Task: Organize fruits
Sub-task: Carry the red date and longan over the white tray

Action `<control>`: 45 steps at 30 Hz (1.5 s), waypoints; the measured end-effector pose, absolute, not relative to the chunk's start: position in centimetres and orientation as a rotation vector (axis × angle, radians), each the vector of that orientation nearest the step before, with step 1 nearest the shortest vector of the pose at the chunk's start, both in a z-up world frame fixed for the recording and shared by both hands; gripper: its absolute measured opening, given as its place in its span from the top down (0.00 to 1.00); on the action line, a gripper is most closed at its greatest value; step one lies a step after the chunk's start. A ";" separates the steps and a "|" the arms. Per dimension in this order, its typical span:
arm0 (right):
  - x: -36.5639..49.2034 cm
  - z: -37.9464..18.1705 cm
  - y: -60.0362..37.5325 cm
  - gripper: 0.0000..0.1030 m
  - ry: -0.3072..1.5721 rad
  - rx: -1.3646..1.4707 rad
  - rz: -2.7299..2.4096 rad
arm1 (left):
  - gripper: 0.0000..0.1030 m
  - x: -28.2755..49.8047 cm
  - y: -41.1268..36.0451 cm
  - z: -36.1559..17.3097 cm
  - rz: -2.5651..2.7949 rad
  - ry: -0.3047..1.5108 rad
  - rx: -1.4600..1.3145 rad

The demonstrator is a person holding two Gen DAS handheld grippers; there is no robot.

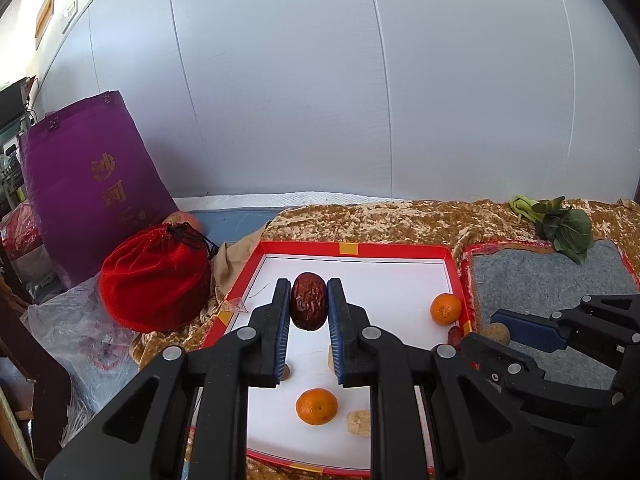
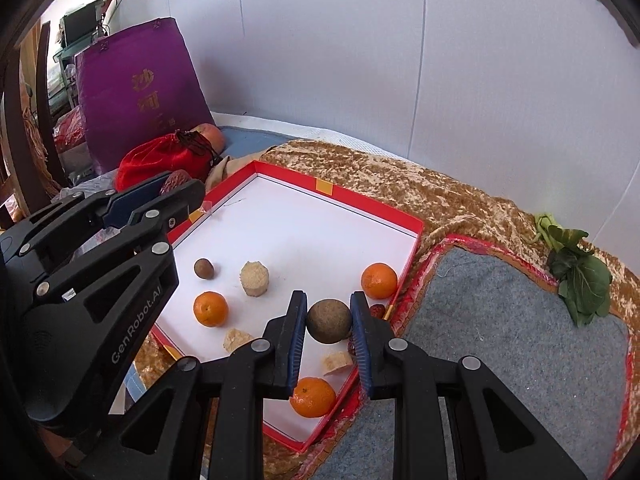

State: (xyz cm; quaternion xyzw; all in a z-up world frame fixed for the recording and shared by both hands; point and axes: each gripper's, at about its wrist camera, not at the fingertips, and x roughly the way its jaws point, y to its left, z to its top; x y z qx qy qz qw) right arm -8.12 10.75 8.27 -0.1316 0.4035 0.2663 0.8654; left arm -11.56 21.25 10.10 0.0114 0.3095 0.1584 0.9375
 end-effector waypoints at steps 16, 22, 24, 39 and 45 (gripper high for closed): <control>-8.4 5.7 12.3 0.78 0.873 -0.341 0.542 | 0.85 -11.0 22.5 8.5 0.384 0.697 -0.003; -8.7 5.7 12.5 0.78 0.848 -0.373 0.523 | 0.85 -10.6 22.7 7.9 0.381 0.737 -0.026; -8.7 5.7 12.6 0.78 0.847 -0.377 0.520 | 0.85 -10.4 22.7 7.8 0.380 0.743 -0.031; -7.8 3.5 13.0 0.78 0.889 -0.434 0.469 | 0.85 -9.5 23.0 6.1 0.381 0.835 -0.043; -7.5 2.7 12.9 0.78 0.898 -0.446 0.450 | 0.85 -9.4 23.2 5.7 0.385 0.853 -0.044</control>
